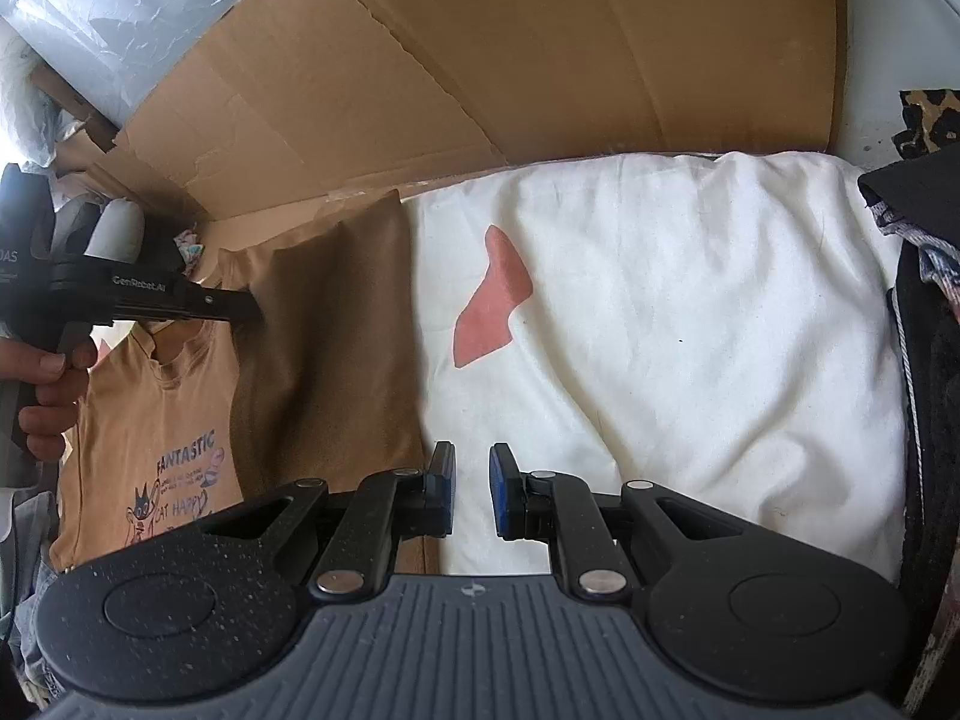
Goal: Fold clothes
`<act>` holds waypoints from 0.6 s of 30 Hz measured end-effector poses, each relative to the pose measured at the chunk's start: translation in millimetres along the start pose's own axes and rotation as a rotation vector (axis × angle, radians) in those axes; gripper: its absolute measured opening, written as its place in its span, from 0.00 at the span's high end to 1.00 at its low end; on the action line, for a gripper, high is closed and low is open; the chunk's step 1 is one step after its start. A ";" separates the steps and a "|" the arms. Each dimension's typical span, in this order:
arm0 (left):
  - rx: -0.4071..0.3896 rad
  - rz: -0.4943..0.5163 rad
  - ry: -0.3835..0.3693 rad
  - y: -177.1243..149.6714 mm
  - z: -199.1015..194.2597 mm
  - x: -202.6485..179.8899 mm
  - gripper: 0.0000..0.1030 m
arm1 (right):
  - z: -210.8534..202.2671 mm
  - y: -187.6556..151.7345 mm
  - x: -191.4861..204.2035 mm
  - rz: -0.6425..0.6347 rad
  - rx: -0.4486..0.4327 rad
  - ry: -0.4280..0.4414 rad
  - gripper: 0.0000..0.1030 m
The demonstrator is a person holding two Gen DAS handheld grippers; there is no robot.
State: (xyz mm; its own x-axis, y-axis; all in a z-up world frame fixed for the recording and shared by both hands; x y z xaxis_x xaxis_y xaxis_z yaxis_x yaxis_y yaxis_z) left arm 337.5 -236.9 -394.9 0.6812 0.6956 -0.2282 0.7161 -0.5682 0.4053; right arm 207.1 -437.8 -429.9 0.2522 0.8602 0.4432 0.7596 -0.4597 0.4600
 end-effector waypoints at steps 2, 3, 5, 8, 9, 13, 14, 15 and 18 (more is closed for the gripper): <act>0.003 -0.007 0.009 -0.2 -1.2 5.2 0.95 | -1.7 1.2 0.9 -0.001 0.011 -0.008 0.88; 0.008 -0.003 0.013 -0.2 -1.0 7.2 0.95 | -2.4 2.4 2.0 -0.003 0.015 -0.007 0.88; 0.020 0.014 0.017 0.3 -0.3 11.5 0.95 | -1.3 6.3 4.9 -0.011 0.017 -0.001 0.88; 0.015 0.032 0.002 2.6 2.7 20.8 0.95 | 9.8 13.8 8.8 -0.015 0.006 0.009 0.88; 0.011 0.032 0.001 2.1 4.0 25.7 0.95 | 14.9 16.5 10.1 -0.013 0.000 0.013 0.88; -0.011 0.009 -0.015 -1.2 8.8 47.6 0.95 | 39.8 30.8 18.9 -0.022 -0.041 0.035 0.88; -0.013 -0.006 -0.029 -2.6 10.5 52.5 0.95 | 45.6 34.8 21.8 -0.026 -0.049 0.042 0.88; -0.012 -0.022 -0.045 -4.3 12.5 57.1 0.94 | 52.3 39.6 25.3 -0.037 -0.059 0.045 0.88; -0.027 -0.053 -0.076 -8.9 15.4 65.2 0.85 | 68.5 51.6 34.2 -0.063 -0.074 0.048 0.88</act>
State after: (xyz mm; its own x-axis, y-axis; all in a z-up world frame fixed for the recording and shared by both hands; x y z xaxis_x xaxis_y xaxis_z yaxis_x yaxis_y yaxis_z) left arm 377.8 -193.3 -427.0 0.6527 0.6883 -0.3166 0.7479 -0.5185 0.4146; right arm 295.9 -417.0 -443.7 0.1750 0.8772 0.4472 0.7263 -0.4216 0.5429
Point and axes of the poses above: each gripper's, at about its wrist camera, not at the fingertips, and z roughly the way its jaws point, x to its left, y to its top, the point moved 4 cm from there along z, roughly the way its jaws point, and after that the axes turned 4 degrees about -x, right-handed, at the moved point
